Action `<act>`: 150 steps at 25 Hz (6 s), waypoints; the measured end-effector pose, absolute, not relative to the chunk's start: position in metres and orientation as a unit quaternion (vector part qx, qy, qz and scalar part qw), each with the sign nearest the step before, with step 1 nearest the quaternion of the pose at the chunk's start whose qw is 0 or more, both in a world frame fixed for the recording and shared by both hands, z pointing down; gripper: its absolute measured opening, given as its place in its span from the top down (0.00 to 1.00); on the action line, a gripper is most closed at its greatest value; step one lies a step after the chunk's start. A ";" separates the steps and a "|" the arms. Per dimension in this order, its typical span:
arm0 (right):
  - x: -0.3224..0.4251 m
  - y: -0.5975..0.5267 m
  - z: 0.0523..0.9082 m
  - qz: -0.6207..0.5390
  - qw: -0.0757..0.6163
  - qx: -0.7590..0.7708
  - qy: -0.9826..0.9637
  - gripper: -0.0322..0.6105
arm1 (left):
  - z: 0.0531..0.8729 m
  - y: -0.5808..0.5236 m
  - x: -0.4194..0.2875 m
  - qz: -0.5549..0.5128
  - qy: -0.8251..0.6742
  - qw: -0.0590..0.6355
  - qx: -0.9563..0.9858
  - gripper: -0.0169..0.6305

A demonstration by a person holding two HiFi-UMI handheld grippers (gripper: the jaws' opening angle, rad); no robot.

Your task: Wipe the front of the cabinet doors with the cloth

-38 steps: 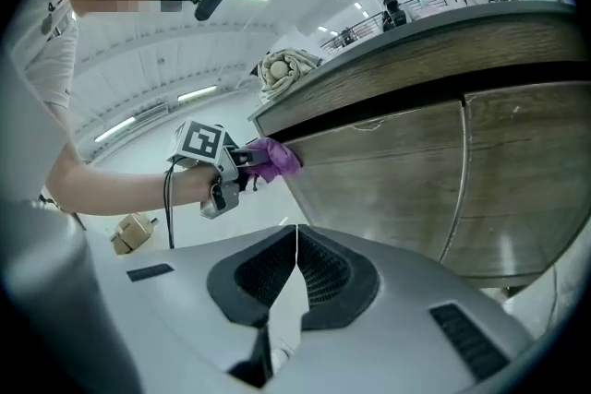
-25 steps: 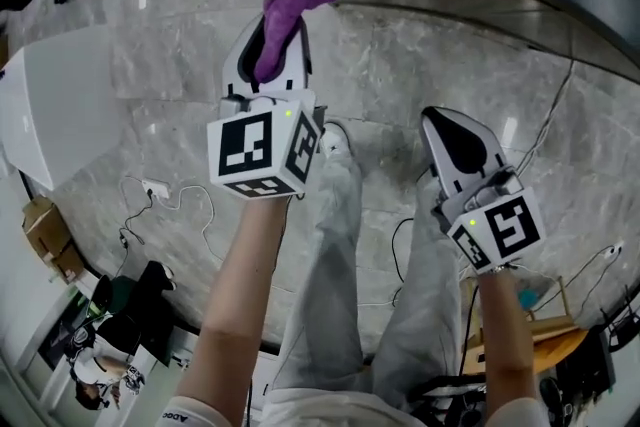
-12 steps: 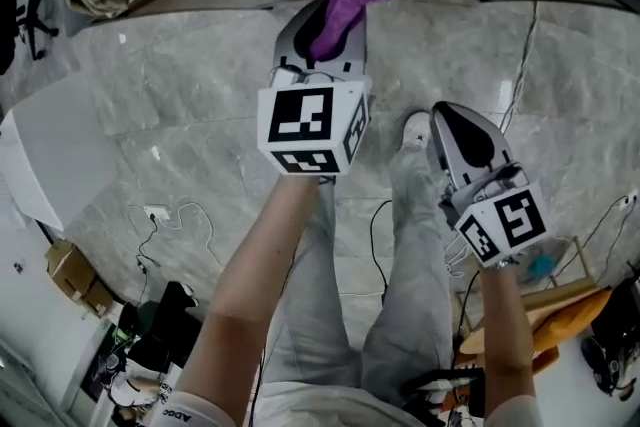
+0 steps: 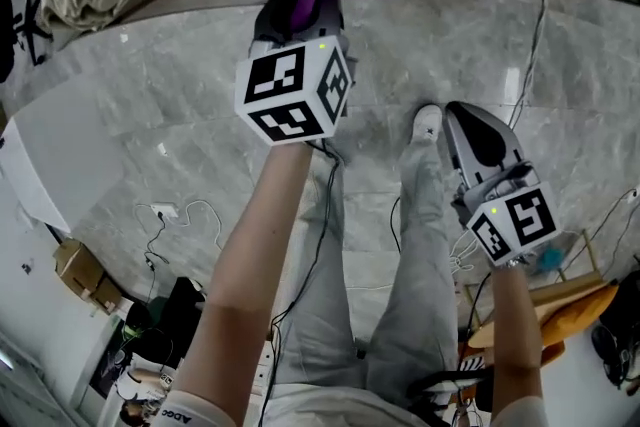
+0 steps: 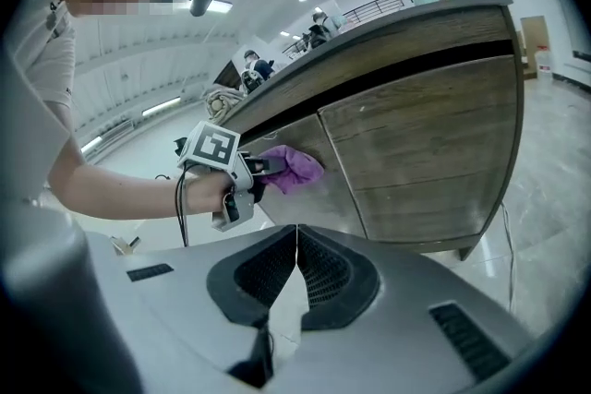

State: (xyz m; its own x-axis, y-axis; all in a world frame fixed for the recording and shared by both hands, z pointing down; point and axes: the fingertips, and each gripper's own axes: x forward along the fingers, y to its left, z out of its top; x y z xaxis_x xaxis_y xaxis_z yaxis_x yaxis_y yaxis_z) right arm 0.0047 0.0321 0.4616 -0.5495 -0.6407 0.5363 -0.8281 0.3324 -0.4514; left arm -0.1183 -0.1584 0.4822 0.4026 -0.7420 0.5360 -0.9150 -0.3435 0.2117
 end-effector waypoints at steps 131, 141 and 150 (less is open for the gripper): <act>0.076 0.082 0.553 0.384 0.128 0.569 -0.716 0.91 | 0.802 -0.156 -0.076 0.463 -0.401 0.309 0.728 0.83; -0.002 0.023 0.544 0.370 0.106 0.555 -0.737 0.91 | 0.797 -0.172 -0.287 0.503 -0.474 0.333 0.641 0.83; -0.065 -0.024 0.531 0.349 0.136 0.527 -0.763 0.91 | 0.784 -0.170 -0.405 0.445 -0.549 0.385 0.593 0.83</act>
State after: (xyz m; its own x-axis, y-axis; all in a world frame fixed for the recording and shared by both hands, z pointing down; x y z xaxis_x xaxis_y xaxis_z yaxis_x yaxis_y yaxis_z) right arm -0.0649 -0.0236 0.5312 -0.4072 -0.7095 0.5751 -0.8991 0.2008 -0.3889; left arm -0.4054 -0.1699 0.7843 0.0006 -0.3088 0.9511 -0.9943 -0.1012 -0.0323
